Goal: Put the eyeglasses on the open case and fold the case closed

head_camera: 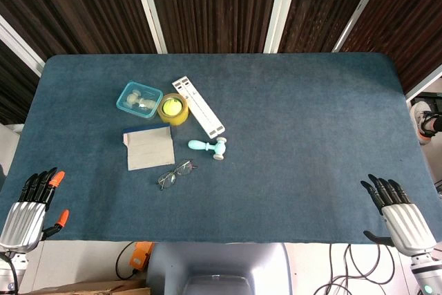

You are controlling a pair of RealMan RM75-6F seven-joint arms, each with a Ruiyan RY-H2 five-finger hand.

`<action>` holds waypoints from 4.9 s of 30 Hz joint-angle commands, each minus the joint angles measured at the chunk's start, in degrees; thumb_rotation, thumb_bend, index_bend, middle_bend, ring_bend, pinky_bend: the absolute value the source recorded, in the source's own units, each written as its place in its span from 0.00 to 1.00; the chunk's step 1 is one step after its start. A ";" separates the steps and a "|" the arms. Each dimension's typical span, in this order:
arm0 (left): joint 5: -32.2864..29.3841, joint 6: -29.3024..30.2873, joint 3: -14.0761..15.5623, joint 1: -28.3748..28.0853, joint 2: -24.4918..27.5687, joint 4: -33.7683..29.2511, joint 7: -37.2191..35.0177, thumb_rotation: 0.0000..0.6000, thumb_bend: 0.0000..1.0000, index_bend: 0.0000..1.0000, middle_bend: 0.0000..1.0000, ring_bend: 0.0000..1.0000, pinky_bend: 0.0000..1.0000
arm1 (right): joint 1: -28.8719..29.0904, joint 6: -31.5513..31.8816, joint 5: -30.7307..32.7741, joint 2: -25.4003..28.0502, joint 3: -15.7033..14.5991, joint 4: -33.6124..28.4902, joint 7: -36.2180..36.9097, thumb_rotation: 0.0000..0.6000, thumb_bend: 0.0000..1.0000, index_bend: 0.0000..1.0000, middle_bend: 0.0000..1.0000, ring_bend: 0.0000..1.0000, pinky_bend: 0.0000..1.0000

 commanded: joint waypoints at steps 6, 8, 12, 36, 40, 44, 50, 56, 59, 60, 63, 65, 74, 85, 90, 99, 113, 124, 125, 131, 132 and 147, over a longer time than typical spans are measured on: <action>6.16 0.90 0.23 -2.73 -9.10 3.63 -5.75 1.00 0.35 0.00 0.00 0.00 0.05 | -0.38 0.69 -0.76 -0.08 -0.35 -0.20 -0.52 1.00 0.25 0.00 0.00 0.00 0.00; 6.34 -0.43 -0.02 -3.93 -11.54 2.91 -6.46 1.00 0.35 0.00 0.00 0.00 0.07 | -0.48 0.78 -0.56 0.00 -0.30 -0.09 -0.47 1.00 0.25 0.00 0.00 0.00 0.00; 4.95 -4.96 -1.22 -7.04 -14.58 -2.17 -7.33 1.00 0.36 0.10 0.00 0.00 0.16 | -0.47 1.11 -0.78 -0.16 -0.14 0.15 -0.09 1.00 0.25 0.00 0.00 0.00 0.00; -34.51 -15.34 -18.00 -24.40 -38.13 -0.41 53.26 1.00 0.36 0.33 0.01 0.00 0.17 | 1.08 -1.64 -2.44 1.56 -1.45 0.16 2.71 1.00 0.25 0.00 0.00 0.00 0.00; -39.00 -14.00 -19.70 -26.93 -40.45 2.21 57.78 1.00 0.36 0.34 0.02 0.00 0.17 | 1.09 -1.36 -3.07 1.97 -1.68 0.17 3.38 1.00 0.25 0.00 0.00 0.00 0.00; -42.77 -13.08 -20.83 -28.59 -41.55 2.76 59.50 1.00 0.36 0.36 0.02 0.00 0.17 | 0.75 -0.04 -3.68 2.40 -1.66 0.25 4.79 1.00 0.25 0.00 0.00 0.00 0.00; -46.46 -12.11 -21.26 -30.36 -42.06 1.39 60.83 1.00 0.36 0.36 0.02 0.00 0.17 | 0.68 0.39 -3.97 2.80 -1.73 0.43 6.05 1.00 0.25 0.00 0.00 0.00 0.00; -50.68 -11.12 -22.60 -33.71 -43.85 2.05 63.50 1.00 0.35 0.39 0.04 0.00 0.17 | 0.74 0.49 -4.30 3.19 -1.86 0.63 6.94 1.00 0.25 0.00 0.00 0.00 0.00; -52.36 -10.50 -23.37 -35.19 -44.65 2.63 64.46 1.00 0.35 0.40 0.05 0.01 0.17 | 0.78 0.43 -4.39 3.37 -1.93 0.68 7.28 1.00 0.25 0.00 0.00 0.00 0.00; -52.91 -10.13 -23.63 -35.83 -44.99 3.13 64.87 1.00 0.35 0.40 0.05 0.01 0.17 | 0.78 0.45 -4.39 3.45 -1.94 0.69 7.46 1.00 0.25 0.00 0.00 0.00 0.00; -54.85 -9.45 -24.26 -37.10 -45.67 4.32 65.75 1.00 0.35 0.41 0.06 0.01 0.17 | 0.71 0.71 -4.38 3.73 -1.92 0.80 8.09 1.00 0.25 0.00 0.00 0.00 0.00; -55.30 -8.92 -24.33 -37.77 -45.97 5.39 65.82 1.00 0.34 0.40 0.08 0.02 0.17 | 0.67 0.86 -4.43 3.93 -1.94 0.87 8.55 1.00 0.25 0.00 0.00 0.00 0.00; -62.02 -9.94 -25.72 -39.53 -45.91 4.84 66.57 1.00 0.32 0.36 0.04 0.00 0.16 | 0.66 1.23 -4.48 4.36 -1.83 1.03 9.95 1.00 0.25 0.00 0.00 0.00 0.00; -64.49 -9.57 -25.40 -41.65 -46.14 5.98 65.15 1.00 0.32 0.38 0.04 0.00 0.16 | 0.42 2.15 -4.54 4.97 -1.66 1.43 11.63 1.00 0.25 0.00 0.00 0.00 0.00; -64.93 -9.53 -24.23 -42.08 -45.61 4.31 64.71 1.00 0.32 0.40 0.04 0.00 0.16 | 0.34 2.27 -4.76 5.03 -1.74 1.34 11.68 1.00 0.25 0.00 0.00 0.00 0.00; -65.67 -10.19 -22.36 -42.88 -44.62 1.83 63.55 1.00 0.32 0.44 0.06 0.01 0.16 | 0.26 2.50 -4.68 5.29 -1.65 1.43 12.36 1.00 0.25 0.00 0.00 0.00 0.00; -64.42 -8.99 -20.62 -44.12 -44.92 4.90 62.14 1.00 0.38 0.57 0.12 0.04 0.16 | 0.31 2.17 -4.47 5.40 -1.60 1.48 12.37 1.00 0.25 0.00 0.00 0.00 0.00; -61.23 -8.10 -19.31 -43.80 -45.01 7.00 59.38 1.00 0.49 0.64 0.15 0.06 0.15 | 0.29 2.11 -4.51 5.48 -1.62 1.41 12.34 1.00 0.25 0.00 0.00 0.00 0.00; -60.79 -8.02 -19.18 -43.72 -44.81 6.98 59.18 1.00 0.50 0.65 0.16 0.06 0.15 | 0.30 2.07 -4.50 5.48 -1.62 1.41 12.31 1.00 0.25 0.00 0.00 0.00 0.00; -58.87 -8.60 -19.52 -43.23 -42.28 6.76 57.65 1.00 0.50 0.66 0.16 0.07 0.14 | 0.25 2.07 -4.22 5.49 -1.51 1.28 12.22 1.00 0.25 0.00 0.00 0.00 0.00; -58.69 -8.91 -19.75 -43.27 -41.91 6.99 57.36 1.00 0.50 0.66 0.16 0.07 0.14 | 0.23 2.10 -4.19 5.52 -1.50 1.26 12.26 1.00 0.25 0.00 0.00 0.00 0.00; -61.33 -15.63 -25.70 -46.53 -38.85 18.32 55.41 1.00 0.49 0.64 0.14 0.07 0.11 | 0.01 2.32 -2.96 5.39 -0.89 1.32 11.80 1.00 0.25 0.00 0.00 0.00 0.00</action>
